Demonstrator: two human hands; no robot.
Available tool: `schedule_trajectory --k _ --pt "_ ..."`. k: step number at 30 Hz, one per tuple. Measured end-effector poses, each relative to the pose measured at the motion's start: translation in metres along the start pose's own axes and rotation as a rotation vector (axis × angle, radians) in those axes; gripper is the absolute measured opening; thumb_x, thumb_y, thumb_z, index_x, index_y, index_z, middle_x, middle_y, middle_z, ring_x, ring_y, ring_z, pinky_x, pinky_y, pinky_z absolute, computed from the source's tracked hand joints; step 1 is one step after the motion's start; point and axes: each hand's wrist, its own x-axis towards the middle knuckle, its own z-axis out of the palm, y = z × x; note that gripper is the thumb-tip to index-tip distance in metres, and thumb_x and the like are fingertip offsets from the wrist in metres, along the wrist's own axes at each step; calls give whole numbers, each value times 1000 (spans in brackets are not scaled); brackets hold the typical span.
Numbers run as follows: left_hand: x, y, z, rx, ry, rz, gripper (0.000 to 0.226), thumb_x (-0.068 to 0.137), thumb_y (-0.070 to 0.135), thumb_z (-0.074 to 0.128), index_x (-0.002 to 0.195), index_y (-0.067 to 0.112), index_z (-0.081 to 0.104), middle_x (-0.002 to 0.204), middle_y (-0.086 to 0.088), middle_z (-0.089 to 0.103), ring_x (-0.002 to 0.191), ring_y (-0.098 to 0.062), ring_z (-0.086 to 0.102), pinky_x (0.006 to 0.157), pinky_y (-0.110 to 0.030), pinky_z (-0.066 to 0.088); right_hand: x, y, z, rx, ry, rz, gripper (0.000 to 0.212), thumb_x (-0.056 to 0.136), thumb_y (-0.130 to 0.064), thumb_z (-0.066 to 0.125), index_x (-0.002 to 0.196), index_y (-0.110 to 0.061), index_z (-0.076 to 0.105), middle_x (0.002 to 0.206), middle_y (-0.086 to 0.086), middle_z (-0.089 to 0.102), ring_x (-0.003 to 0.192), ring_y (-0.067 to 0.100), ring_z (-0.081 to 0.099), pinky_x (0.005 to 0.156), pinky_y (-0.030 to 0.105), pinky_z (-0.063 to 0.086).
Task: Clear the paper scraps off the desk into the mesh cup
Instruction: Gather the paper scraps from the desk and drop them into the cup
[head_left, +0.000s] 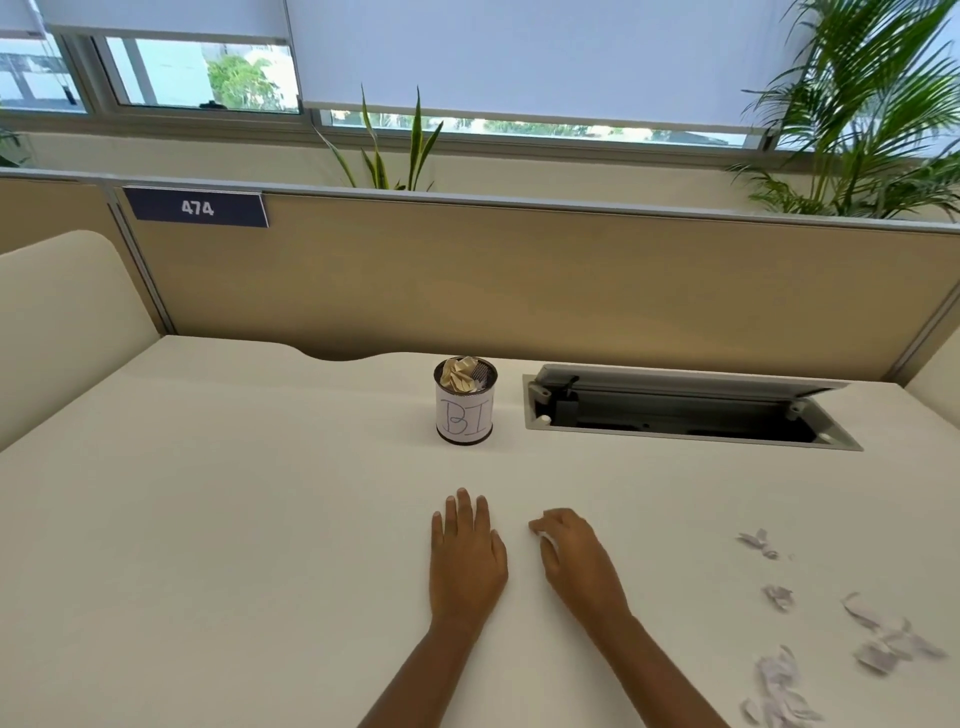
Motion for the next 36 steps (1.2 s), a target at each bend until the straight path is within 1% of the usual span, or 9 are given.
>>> schedule_trajectory --k 3,11,13,15,16,18,26,31,36 --pt "-24 19 -2 53 42 92 51 45 29 89 91 11 79 99 -10 77 91 -21 75 72 -37 61 -20 4 -10 -32 -25 -9 31 94 -11 39 119 -13 56 129 2 53 121 13 47 95 19 40" --pt "-85 84 4 -27 -7 255 44 45 34 89 86 22 79 98 2 78 94 -15 74 70 -33 60 -82 32 -58 35 -2 67 25 91 -6 46 110 -10 61 116 5 62 109 15 56 92 21 42" --pt "-97 98 2 -125 -32 302 45 56 37 84 98 24 76 111 3 74 106 -15 69 82 -32 58 -100 42 -72 42 12 78 24 90 -4 49 109 -10 62 112 6 64 107 16 57 90 18 39" --pt "-105 112 9 -293 -144 382 51 86 34 61 135 20 50 145 -2 47 139 -17 39 114 -32 32 -117 54 -89 47 53 108 23 88 -2 52 106 -10 64 109 6 65 105 16 58 89 15 36" --pt "-106 119 10 -376 -227 412 53 95 33 46 145 21 32 155 0 30 146 -13 20 121 -28 15 -125 61 -97 48 77 130 23 88 -2 53 105 -10 65 108 5 65 105 16 58 89 15 36" --pt "-109 134 12 -453 -346 454 56 98 37 39 149 25 19 159 4 16 147 -8 9 120 -26 6 -140 74 -114 45 106 192 21 88 -6 54 106 -11 64 110 5 65 105 17 58 89 18 38" --pt "-112 179 6 -273 -380 522 51 92 35 51 141 30 38 157 -4 20 140 -18 29 114 -30 24 -184 103 -147 -28 -131 495 60 82 -44 62 132 -21 38 127 12 47 117 24 51 94 28 41" --pt "-118 186 4 -365 -238 424 28 96 18 45 119 16 61 130 -6 53 118 -20 49 93 -30 45 -191 97 -134 17 -177 485 80 77 -31 71 140 -23 22 128 14 36 113 28 52 93 29 45" --pt "-117 180 3 -461 -196 285 22 96 17 47 109 9 63 118 -5 58 113 -16 52 86 -30 47 -166 98 -132 30 -137 462 84 79 -25 70 142 -20 15 127 16 34 109 28 54 91 28 45"
